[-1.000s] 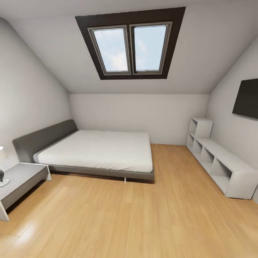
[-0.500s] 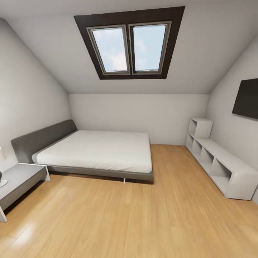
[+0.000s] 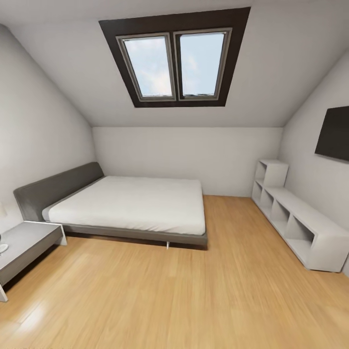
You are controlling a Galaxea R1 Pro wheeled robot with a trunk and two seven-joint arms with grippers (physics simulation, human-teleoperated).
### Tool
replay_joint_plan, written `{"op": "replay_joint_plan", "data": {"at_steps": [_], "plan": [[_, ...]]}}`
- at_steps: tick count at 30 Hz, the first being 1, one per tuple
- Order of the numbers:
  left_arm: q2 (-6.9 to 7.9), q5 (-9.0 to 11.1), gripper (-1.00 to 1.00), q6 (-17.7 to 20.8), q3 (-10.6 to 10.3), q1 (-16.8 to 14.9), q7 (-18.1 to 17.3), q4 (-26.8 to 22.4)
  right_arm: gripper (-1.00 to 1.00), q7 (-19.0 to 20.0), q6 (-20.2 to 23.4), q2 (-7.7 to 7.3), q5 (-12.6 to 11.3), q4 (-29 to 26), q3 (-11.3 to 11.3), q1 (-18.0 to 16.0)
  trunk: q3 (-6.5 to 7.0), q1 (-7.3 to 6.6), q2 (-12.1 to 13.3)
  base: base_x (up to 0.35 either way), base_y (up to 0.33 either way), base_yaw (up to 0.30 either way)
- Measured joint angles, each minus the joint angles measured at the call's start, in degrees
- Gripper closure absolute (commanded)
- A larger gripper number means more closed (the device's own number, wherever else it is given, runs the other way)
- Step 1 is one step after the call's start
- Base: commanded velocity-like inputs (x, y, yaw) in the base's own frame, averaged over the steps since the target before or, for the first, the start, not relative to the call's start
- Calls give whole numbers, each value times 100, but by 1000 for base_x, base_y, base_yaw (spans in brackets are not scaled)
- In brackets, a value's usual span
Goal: Attach the digital camera to the camera tripod in the bedroom.
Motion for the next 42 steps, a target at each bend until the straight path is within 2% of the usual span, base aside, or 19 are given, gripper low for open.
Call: {"op": "replay_joint_plan", "data": {"at_steps": [42], "plan": [[-5,10,-100,0,8,0,2,0,-100,-7,-14,-7,2,0,1,0,0,1,0,2,-1,256]]}}
